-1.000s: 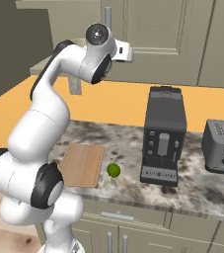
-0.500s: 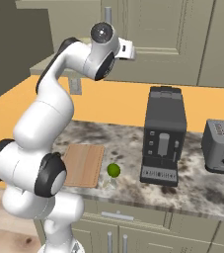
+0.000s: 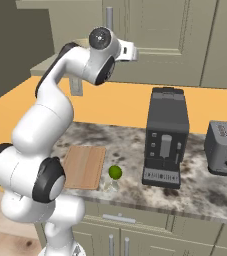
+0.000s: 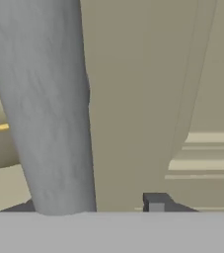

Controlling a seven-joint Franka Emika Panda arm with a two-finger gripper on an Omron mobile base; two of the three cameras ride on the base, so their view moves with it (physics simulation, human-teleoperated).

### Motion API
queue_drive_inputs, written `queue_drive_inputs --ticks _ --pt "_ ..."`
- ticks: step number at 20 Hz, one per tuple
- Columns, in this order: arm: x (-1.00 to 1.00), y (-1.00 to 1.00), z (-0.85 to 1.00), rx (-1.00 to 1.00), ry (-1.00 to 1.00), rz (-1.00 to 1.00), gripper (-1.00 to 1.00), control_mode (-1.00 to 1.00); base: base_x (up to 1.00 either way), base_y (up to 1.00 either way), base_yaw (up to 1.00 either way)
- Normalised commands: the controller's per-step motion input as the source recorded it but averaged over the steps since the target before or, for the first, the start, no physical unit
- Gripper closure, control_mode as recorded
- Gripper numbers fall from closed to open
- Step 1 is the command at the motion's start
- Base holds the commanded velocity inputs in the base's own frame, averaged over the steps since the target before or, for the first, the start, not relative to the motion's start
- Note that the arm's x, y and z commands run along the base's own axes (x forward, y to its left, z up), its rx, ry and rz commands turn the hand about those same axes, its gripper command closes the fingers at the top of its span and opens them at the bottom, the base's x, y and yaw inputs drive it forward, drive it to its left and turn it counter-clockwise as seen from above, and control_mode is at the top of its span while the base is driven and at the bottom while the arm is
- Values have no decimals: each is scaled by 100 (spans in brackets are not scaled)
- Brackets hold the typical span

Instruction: Open the cabinet. Place the bowl and condiment on the counter. Then place the lime and garlic on the cutting board.

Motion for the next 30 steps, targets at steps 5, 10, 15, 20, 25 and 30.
queue_drive_inputs --ticks 5,10,15,20,25,30 --pt "14 -43 -9 -7 -6 -19 100 -100 0 0 0" --pt "4 -72 -12 -7 -2 -24 100 -100 0 0 0" --pt "0 -99 -3 -2 0 -27 100 -100 0 0 0" --pt "-21 -100 0 0 0 -18 100 -100 0 0 0" --pt "-44 -100 0 3 0 -9 100 -100 0 0 0" --pt "-61 -100 0 7 0 -10 100 -100 0 0 0"
